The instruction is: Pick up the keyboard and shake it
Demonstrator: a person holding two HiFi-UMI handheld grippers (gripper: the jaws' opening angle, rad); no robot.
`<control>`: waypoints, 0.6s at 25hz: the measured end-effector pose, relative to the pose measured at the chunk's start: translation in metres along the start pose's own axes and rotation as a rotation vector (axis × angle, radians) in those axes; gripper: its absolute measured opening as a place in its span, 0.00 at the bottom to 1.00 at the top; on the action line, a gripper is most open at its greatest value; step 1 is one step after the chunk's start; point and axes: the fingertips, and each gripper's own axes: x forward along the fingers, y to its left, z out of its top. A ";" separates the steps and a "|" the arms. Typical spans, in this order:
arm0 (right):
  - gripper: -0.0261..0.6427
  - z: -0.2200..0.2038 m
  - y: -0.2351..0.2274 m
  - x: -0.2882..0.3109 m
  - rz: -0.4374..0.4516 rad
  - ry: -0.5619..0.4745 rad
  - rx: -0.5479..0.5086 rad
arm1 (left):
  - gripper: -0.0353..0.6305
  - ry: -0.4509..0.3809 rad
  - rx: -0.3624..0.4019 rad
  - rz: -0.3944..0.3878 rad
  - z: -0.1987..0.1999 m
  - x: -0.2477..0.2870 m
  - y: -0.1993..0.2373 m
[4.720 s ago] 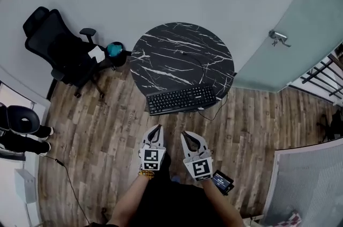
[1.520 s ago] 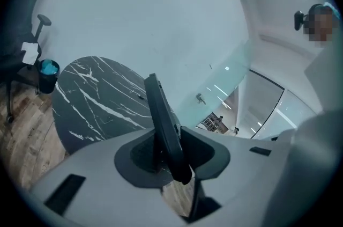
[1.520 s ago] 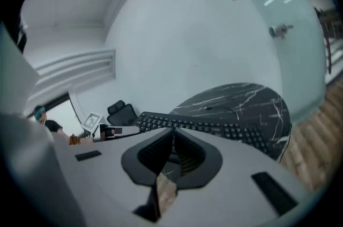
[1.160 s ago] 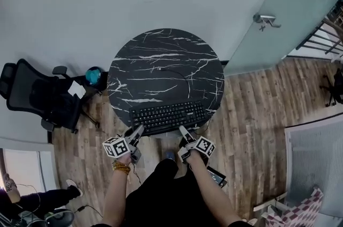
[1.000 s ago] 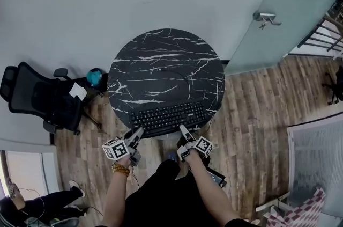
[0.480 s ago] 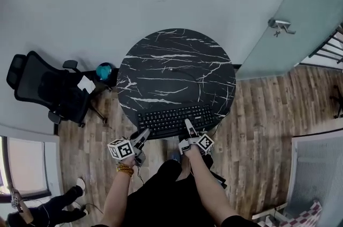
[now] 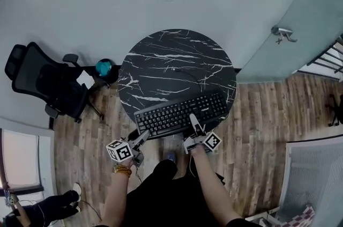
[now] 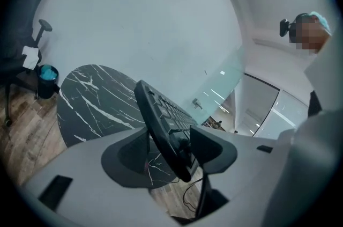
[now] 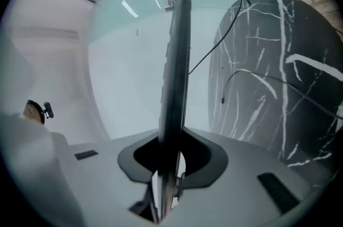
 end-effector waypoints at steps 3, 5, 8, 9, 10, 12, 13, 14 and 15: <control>0.15 0.017 0.039 0.013 0.057 0.005 -0.071 | 0.42 -0.052 0.044 -0.020 0.013 -0.012 -0.001; 0.15 0.021 0.063 0.022 0.074 0.045 -0.165 | 0.42 -0.123 0.093 0.019 0.034 -0.025 0.002; 0.15 0.021 0.091 0.029 0.085 0.108 -0.298 | 0.42 -0.162 0.245 0.096 0.062 -0.029 -0.007; 0.15 0.020 0.098 0.030 0.089 0.121 -0.331 | 0.42 -0.158 0.310 0.113 0.069 -0.024 -0.014; 0.15 0.019 0.105 0.032 0.096 0.130 -0.358 | 0.42 -0.155 0.370 0.125 0.076 -0.017 -0.022; 0.15 0.017 0.116 0.033 0.113 0.133 -0.387 | 0.42 -0.158 0.467 0.146 0.089 -0.002 -0.040; 0.15 0.017 0.121 0.034 0.120 0.129 -0.391 | 0.42 -0.163 0.504 0.156 0.094 0.006 -0.048; 0.15 0.017 0.125 0.034 0.125 0.123 -0.390 | 0.42 -0.168 0.536 0.166 0.098 0.013 -0.056; 0.15 0.018 0.128 0.033 0.126 0.114 -0.383 | 0.42 -0.171 0.567 0.173 0.102 0.020 -0.064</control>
